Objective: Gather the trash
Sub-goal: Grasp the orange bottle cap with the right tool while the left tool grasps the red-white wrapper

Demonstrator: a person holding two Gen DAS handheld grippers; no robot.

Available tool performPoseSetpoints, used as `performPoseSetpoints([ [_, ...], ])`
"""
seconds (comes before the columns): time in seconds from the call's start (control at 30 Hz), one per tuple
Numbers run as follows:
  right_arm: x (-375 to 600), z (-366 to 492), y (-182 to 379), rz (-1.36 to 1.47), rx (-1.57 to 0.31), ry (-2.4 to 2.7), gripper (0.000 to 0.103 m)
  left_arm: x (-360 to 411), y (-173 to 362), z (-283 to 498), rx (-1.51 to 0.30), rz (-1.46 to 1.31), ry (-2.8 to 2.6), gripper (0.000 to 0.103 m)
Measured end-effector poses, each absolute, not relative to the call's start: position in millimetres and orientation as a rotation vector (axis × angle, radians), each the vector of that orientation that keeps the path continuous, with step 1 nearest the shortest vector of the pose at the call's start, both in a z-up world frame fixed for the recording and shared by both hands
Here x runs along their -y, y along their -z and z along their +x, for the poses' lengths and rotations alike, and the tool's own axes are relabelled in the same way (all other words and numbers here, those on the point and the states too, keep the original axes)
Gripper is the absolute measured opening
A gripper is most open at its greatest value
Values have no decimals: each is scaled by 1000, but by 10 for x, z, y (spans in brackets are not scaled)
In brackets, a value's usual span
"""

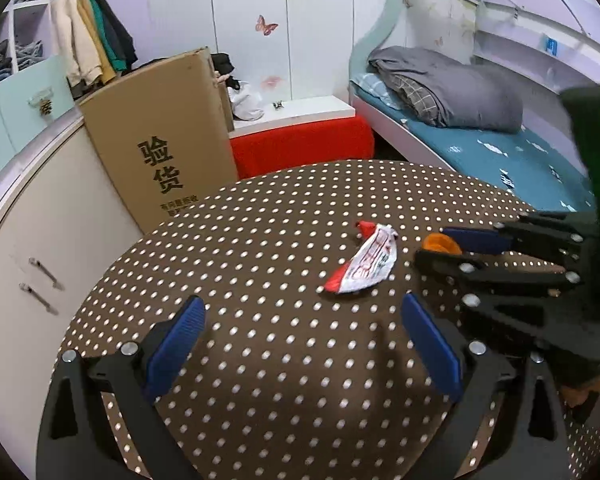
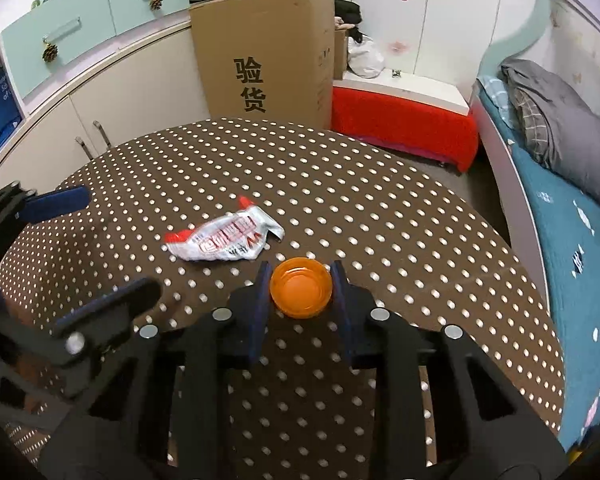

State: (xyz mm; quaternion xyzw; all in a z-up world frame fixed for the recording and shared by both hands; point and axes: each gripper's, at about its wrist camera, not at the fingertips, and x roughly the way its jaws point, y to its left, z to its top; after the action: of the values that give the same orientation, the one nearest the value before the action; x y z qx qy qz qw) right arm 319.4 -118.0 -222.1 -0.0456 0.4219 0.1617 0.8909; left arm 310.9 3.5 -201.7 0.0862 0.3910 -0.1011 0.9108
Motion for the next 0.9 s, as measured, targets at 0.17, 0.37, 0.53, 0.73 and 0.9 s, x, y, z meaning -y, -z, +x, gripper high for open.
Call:
performPoseSetpoints([
  [0.17,1497,3056,2193,-13,-874,-309,29,168,2055,3261,-805,219,228,96],
  [0.37,1914,2887,2140,75,-872,-253,29,358,2103,3403,-813,242,268,73],
  [0.53,2136,2756,2123,128,-873,-226,29,349,2140,3456,-875,160,355,16],
  [0.73,2262,2522,2030,152,-855,-216,29,305,2063,3201,-876,114,368,15],
  [0.9,2385,2284,1834,153,-813,-210,29,287,1879,2955,-845,75,370,15],
])
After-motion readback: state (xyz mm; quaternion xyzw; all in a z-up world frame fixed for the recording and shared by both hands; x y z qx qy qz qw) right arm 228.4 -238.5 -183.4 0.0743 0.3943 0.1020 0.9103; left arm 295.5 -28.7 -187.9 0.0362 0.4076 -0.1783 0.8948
